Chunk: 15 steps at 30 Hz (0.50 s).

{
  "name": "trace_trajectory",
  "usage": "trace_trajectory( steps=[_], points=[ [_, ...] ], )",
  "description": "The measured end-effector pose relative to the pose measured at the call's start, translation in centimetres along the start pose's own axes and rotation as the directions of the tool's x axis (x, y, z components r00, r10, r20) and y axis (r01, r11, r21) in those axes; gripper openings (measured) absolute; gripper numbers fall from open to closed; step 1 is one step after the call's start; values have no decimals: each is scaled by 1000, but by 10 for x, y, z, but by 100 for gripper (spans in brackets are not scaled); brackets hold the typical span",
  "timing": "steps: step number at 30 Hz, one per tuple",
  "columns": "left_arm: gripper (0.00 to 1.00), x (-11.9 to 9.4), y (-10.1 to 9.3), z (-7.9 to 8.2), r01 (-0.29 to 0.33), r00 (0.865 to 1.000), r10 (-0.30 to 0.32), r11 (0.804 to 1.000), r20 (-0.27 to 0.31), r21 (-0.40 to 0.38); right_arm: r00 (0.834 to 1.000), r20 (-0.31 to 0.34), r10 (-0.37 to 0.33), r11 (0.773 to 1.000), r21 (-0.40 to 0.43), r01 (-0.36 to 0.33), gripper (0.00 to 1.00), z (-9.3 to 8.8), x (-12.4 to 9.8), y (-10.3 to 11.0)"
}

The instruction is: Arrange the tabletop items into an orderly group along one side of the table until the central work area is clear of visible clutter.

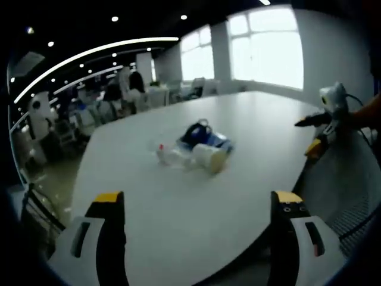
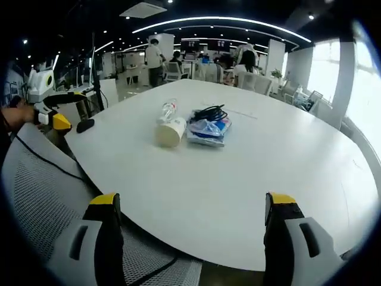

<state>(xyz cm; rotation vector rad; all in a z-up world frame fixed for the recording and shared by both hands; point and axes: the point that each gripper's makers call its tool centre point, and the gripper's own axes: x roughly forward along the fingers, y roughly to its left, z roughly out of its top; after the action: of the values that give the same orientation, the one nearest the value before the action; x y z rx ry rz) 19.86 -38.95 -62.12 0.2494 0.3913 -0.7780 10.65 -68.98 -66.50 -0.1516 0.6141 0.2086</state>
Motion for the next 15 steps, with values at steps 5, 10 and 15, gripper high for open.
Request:
trace_trajectory(
  steps=[5,10,15],
  points=[
    [99,0,0,0,-3,1000,3,1000,4,-6,1000,-4,-2,1000,-5,2,100,-1,0,0],
    [99,0,0,1,-2,1000,2,1000,7,-9,1000,0,-7,1000,-2,7,100,0,0,-1],
    [99,1,0,1,2,1000,-2,1000,6,-7,1000,1,-10,1000,0,10,100,-1,0,-2]
  ],
)
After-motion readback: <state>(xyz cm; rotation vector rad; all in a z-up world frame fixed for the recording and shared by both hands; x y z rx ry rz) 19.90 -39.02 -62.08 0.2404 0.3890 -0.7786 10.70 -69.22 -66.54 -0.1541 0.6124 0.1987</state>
